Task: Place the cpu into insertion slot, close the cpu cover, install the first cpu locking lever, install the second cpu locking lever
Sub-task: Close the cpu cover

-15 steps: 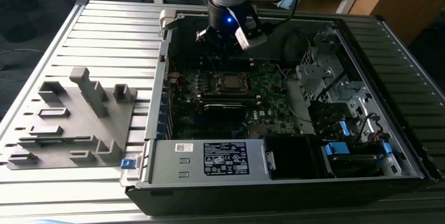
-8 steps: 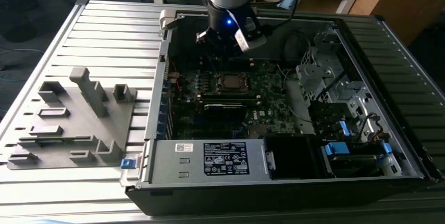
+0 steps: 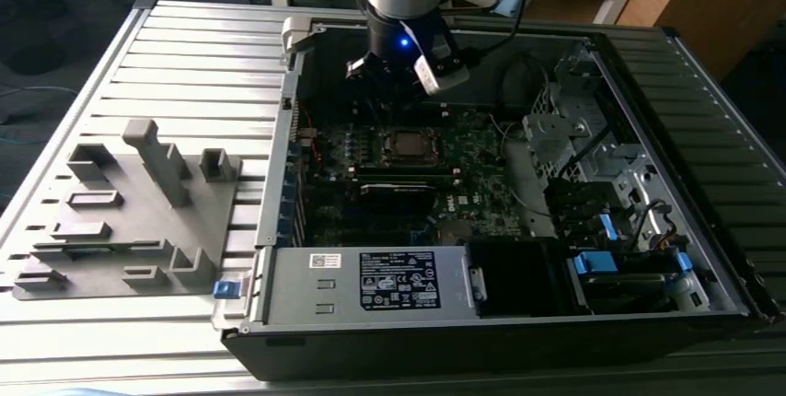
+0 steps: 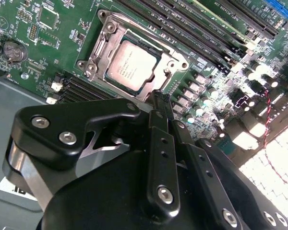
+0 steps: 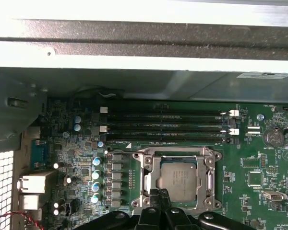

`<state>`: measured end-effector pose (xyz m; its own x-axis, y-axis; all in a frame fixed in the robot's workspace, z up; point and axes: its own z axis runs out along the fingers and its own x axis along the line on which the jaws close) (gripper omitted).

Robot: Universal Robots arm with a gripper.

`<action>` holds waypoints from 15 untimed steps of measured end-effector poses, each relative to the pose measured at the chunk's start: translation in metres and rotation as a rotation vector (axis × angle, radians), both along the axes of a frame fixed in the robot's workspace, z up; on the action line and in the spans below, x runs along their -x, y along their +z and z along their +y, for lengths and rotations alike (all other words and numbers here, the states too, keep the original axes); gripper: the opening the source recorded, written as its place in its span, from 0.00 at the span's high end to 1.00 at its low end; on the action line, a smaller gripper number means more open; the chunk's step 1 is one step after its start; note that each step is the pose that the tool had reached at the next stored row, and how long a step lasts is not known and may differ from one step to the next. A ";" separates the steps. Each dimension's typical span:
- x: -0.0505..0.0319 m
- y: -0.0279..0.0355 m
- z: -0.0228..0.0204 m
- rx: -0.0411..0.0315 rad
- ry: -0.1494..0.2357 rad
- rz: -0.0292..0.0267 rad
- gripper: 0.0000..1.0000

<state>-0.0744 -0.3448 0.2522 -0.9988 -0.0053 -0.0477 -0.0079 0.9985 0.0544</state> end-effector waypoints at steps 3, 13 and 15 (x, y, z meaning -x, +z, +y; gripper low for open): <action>0.0000 -0.0003 0.0000 0.0002 0.000 0.0001 0.89; 0.0011 -0.0052 -0.0001 -0.0019 0.001 -0.0026 0.89; 0.0016 -0.0055 -0.0001 -0.0016 0.001 -0.0031 0.89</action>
